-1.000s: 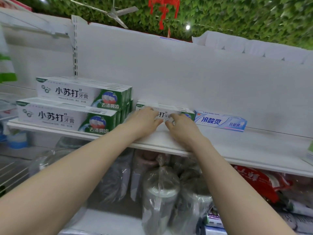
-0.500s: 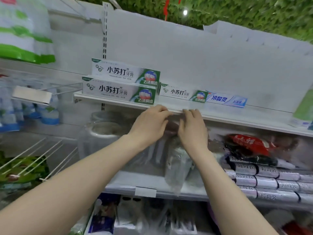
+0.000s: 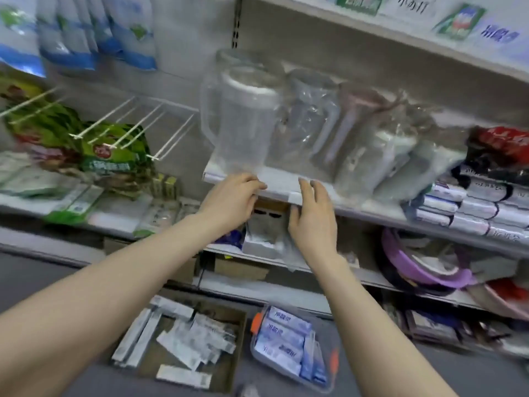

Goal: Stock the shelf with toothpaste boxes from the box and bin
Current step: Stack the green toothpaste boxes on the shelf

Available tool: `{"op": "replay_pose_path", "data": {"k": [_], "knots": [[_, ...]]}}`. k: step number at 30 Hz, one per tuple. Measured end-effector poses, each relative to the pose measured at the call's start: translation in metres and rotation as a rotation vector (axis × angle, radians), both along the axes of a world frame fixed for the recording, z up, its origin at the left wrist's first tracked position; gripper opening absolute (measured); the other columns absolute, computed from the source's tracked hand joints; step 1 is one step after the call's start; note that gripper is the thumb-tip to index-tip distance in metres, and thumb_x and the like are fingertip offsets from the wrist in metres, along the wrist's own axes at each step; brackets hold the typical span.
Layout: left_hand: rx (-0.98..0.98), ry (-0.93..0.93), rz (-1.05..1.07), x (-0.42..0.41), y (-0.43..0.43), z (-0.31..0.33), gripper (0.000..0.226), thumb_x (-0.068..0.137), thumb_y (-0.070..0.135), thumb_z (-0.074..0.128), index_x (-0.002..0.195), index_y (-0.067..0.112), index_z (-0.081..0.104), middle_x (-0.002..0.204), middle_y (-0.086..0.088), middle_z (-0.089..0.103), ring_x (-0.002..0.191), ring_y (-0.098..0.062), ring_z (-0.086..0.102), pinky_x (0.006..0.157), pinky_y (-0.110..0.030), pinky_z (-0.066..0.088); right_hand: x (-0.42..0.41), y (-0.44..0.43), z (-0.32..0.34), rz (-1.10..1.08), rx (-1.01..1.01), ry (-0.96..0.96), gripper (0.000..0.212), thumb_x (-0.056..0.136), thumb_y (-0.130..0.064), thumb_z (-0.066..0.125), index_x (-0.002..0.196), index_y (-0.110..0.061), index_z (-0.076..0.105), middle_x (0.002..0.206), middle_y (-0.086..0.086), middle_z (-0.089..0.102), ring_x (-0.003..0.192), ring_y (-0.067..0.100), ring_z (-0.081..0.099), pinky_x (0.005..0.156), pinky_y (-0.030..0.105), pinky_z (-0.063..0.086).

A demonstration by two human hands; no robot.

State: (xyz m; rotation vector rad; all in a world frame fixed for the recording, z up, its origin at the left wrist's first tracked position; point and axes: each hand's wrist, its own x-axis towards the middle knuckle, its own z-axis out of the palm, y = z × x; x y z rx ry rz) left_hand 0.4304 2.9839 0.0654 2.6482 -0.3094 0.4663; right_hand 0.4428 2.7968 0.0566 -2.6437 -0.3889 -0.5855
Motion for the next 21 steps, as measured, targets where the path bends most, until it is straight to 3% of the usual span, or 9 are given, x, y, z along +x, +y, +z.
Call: {"op": "replay_pose_path", "data": {"k": [4,13,17,21], "knots": [[-0.015,0.124,0.062,-0.023,0.03,-0.069,0.034,0.091,0.012,0.056,0.123,0.016,0.065,0.122,-0.005,0.061,0.109,-0.03,0.057,0.086,-0.038,0.046,-0.019,0.024,-0.072,0.078,-0.052,0.15,0.059,0.088,-0.007,0.058,0.145,-0.01,0.043,0.144,0.017,0.044,0.133,0.033,0.041,0.108,0.041,0.037],[-0.134,0.415,0.23,-0.078,0.06,-0.239,0.043,0.087,0.005,0.058,0.129,0.014,0.059,0.122,-0.007,0.06,0.11,-0.03,0.056,0.09,-0.043,0.049,-0.061,0.062,-0.243,0.246,-0.124,0.52,0.067,0.079,-0.004,0.061,0.143,-0.01,0.043,0.135,0.016,0.049,0.12,0.037,0.049,0.101,0.045,0.044],[-0.164,0.542,0.311,-0.099,0.062,-0.321,0.049,0.087,0.007,0.06,0.134,0.016,0.054,0.125,-0.005,0.058,0.113,-0.03,0.056,0.088,-0.04,0.048,-0.079,0.07,-0.318,0.267,-0.159,0.636,0.07,0.077,-0.002,0.062,0.143,-0.014,0.042,0.137,0.014,0.049,0.117,0.036,0.053,0.099,0.051,0.045],[-0.22,0.683,0.409,-0.118,0.064,-0.402,0.057,0.088,0.012,0.06,0.141,0.024,0.044,0.135,-0.003,0.052,0.121,-0.028,0.052,0.092,-0.044,0.048,-0.091,0.07,-0.394,0.313,-0.175,0.724,0.073,0.071,0.004,0.062,0.141,-0.01,0.046,0.131,0.016,0.052,0.113,0.038,0.054,0.095,0.047,0.049]]}}
